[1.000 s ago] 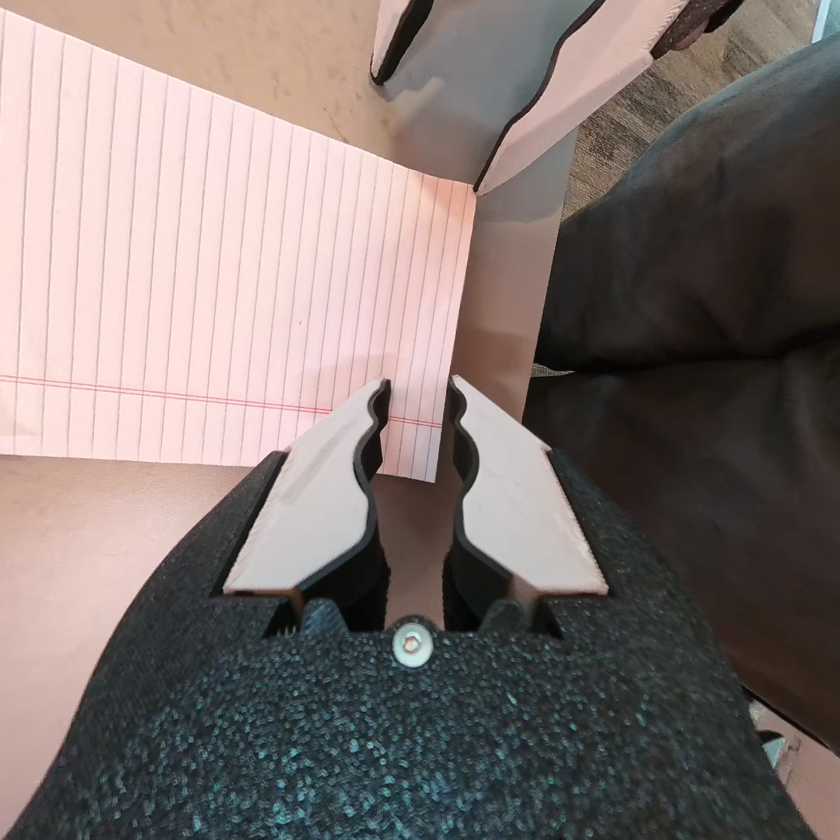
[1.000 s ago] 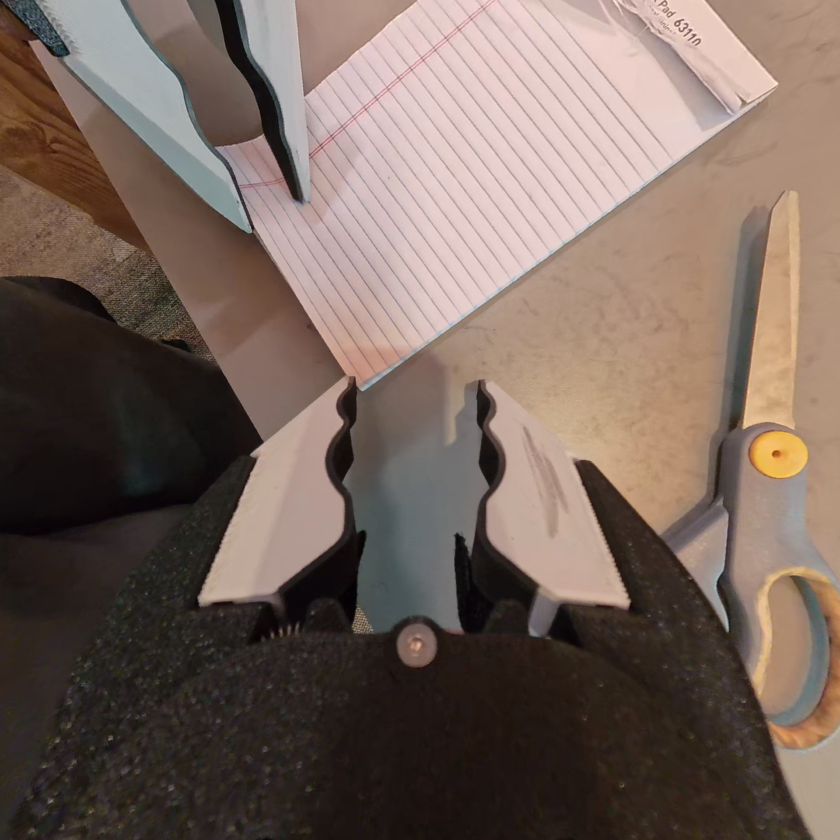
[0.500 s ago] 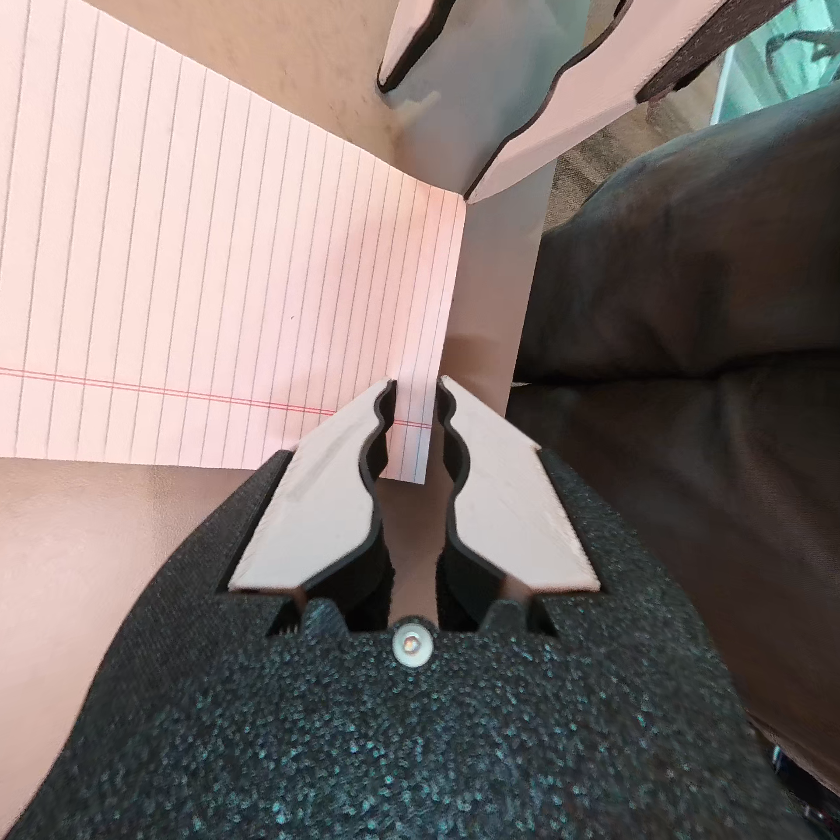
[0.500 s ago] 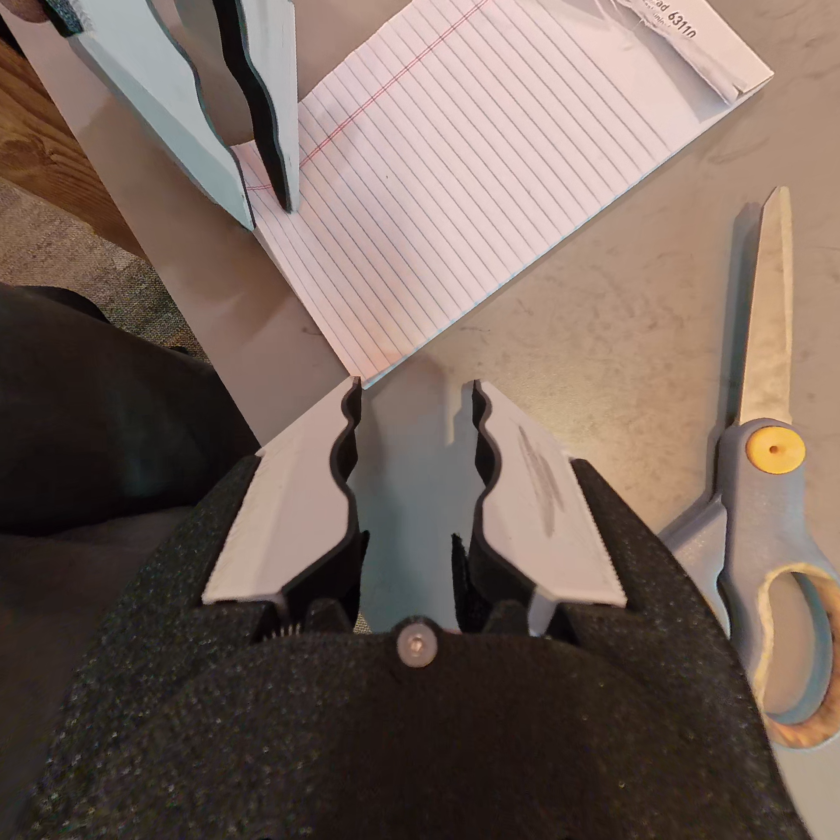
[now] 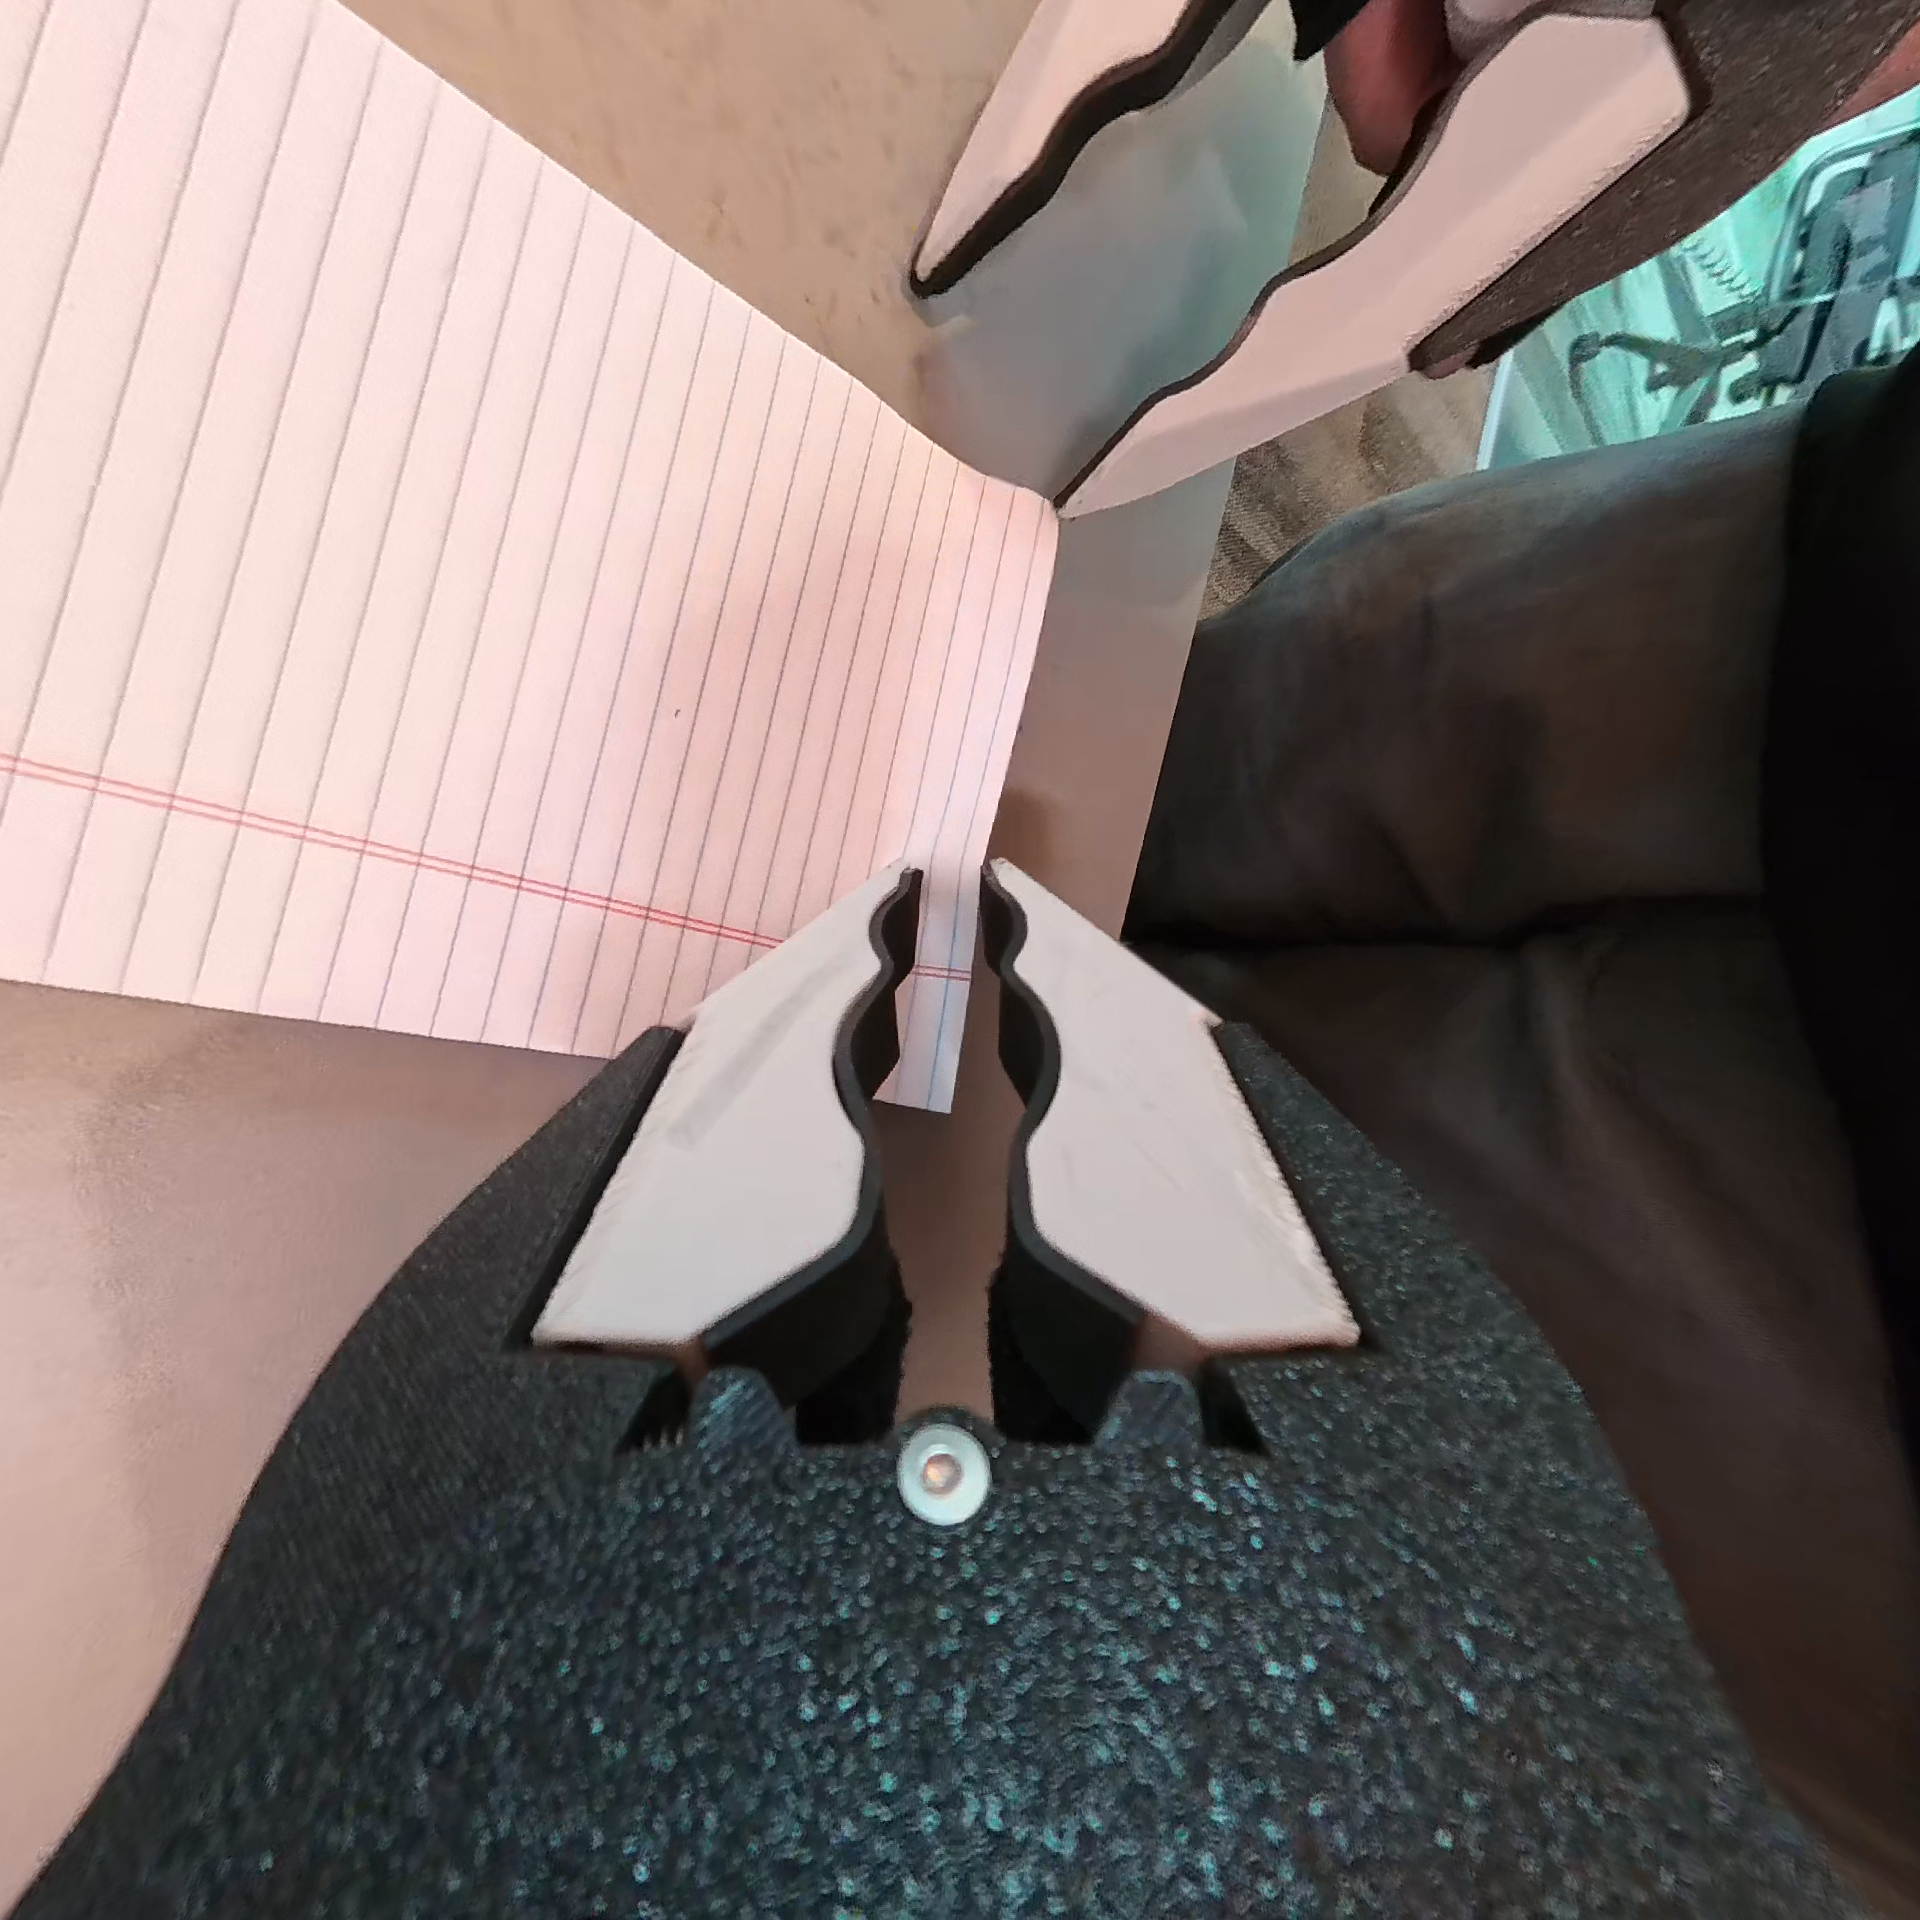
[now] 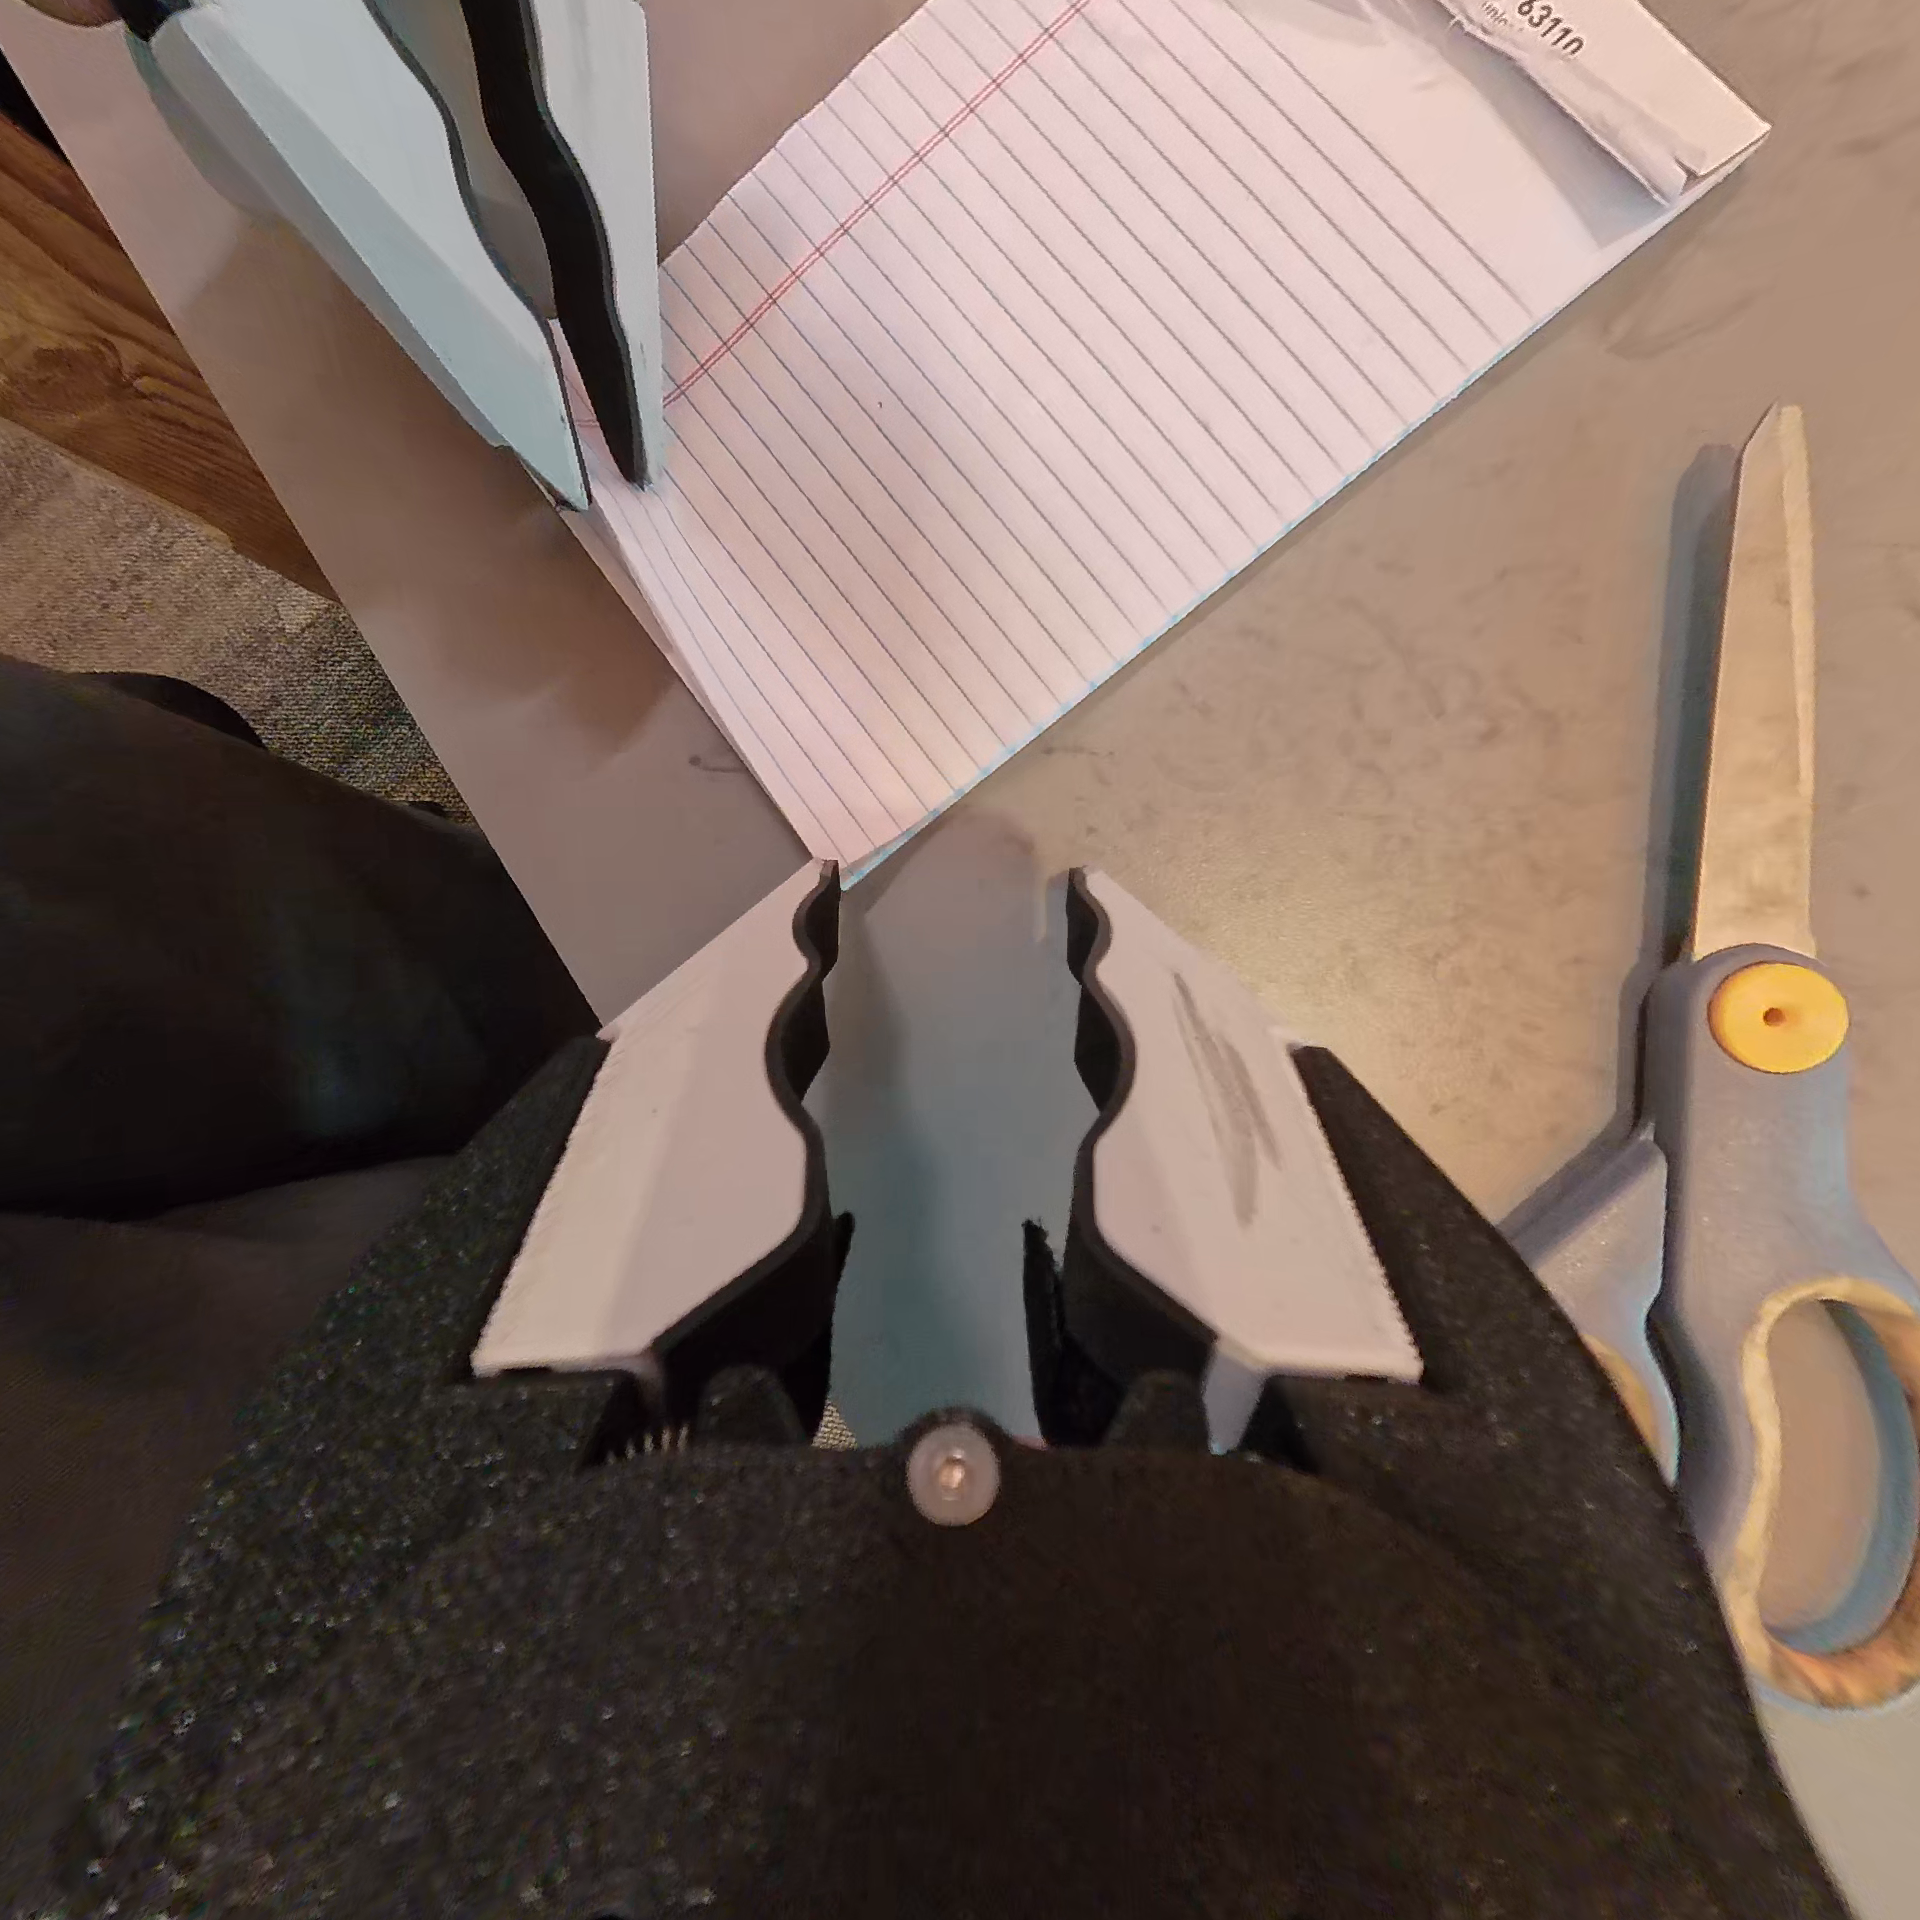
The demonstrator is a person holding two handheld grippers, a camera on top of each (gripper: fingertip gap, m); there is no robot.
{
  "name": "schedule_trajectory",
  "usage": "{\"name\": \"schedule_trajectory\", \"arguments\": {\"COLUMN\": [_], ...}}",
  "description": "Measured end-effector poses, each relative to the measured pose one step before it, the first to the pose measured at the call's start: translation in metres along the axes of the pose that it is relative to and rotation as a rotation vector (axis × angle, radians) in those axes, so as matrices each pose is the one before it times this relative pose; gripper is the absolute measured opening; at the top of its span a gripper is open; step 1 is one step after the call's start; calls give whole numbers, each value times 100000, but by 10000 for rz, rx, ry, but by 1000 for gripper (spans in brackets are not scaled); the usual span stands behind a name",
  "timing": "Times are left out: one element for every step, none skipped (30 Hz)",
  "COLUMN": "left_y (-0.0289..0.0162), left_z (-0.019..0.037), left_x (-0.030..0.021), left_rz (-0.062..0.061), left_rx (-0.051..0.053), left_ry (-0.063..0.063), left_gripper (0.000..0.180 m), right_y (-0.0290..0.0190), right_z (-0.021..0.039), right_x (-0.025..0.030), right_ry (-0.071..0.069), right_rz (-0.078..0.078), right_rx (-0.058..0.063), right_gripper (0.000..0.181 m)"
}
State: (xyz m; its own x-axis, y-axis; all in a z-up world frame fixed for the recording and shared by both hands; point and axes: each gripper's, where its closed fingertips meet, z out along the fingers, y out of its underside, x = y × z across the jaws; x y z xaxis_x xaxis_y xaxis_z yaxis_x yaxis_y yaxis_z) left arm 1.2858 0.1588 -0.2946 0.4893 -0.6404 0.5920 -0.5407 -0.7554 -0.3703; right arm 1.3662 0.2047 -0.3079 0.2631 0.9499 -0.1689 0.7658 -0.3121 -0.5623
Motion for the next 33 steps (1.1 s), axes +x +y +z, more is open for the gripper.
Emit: {"name": "schedule_trajectory", "arguments": {"left_y": [-14,-24,-3,-3,-48,-30,-52,-131,-154,-96,-115,-116,-109,-87,-94,-70,-25,-45,-61,-106,-143,-173,-139,-171,-115,15,71,40,11,49,34,-67,-60], "left_z": [-6,-4,-10,-17,-25,-12,-33,-58,-72,-52,-60,-58,-44,-15,-14,8,36,38,57,68,84,123,164,186,196,225,245,242,218,207,177,115,60], "left_x": [-2,-15,14,6,13,17,21,32,93,69,-20,25,157,99,87,28,10,-9,47,101,49,72,217,208,104,173,192,123,144,124,73,101,97], "left_rz": [-85,-97,-71,-31,-74,-112,-91,-119,-193,-182,-88,-132,-233,-229,-185,-174,-163,-149,-129,-140,-146,-135,-153,-163,-124,-39,-13,-35,-46,-23,22,-30,-61], "left_rx": [47,45,33,38,54,50,59,104,118,79,93,99,102,91,107,89,72,88,108,141,162,175,154,175,132,51,0,12,17,-11,-9,44,29], "left_ry": [51,49,53,38,46,68,59,78,133,124,43,91,199,168,148,109,80,49,55,75,27,19,94,98,37,54,70,28,54,50,10,50,69], "left_gripper": [11,11,11,11,10,10,10,8,6,6,5,4,4,4,4,5,5,5,5,5,5,5,5,5,5,5,5,5,5,5,5,5,5], "right_y": [3,8,-10,-7,-7,1,-23,-45,-43,-71,-94,-44,-42,-17,-2,41,38,-12,19,1,35,160,189,187,118,112,59,39,96,97,82,36,-34], "right_z": [-1,-8,-7,-19,-15,-5,-29,-29,-52,-74,-87,-65,-50,-44,-19,-13,-15,-51,-70,-97,-106,-70,-54,-65,-91,-87,-74,-50,-18,15,27,-7,-45], "right_x": [-19,-16,-48,-69,-50,-79,-71,-83,-50,-43,-52,-25,-49,-45,-21,3,-10,10,117,189,177,132,34,27,90,41,-26,-57,34,33,-10,16,10], "right_ry": [-5,-14,-35,-41,-18,-36,-32,-33,-28,-15,-36,-29,-40,-44,-34,-31,-39,-29,3,28,33,40,13,25,64,27,4,-24,38,37,0,6,21], "right_rz": [17,13,10,3,3,-6,0,13,24,49,82,102,84,83,86,95,103,127,173,223,220,123,12,-13,23,38,16,11,-2,-16,13,34,23], "right_rx": [-2,-3,1,5,2,-4,5,17,21,31,50,35,36,31,25,0,7,45,50,86,87,21,-9,-2,32,20,36,41,-20,-32,-28,-15,19], "right_gripper": [42,42,41,40,38,37,35,33,31,29,27,27,27,26,26,25,24,24,24,24,23,23,21,20,20,20,20,20,20,19,19,19,19]}}
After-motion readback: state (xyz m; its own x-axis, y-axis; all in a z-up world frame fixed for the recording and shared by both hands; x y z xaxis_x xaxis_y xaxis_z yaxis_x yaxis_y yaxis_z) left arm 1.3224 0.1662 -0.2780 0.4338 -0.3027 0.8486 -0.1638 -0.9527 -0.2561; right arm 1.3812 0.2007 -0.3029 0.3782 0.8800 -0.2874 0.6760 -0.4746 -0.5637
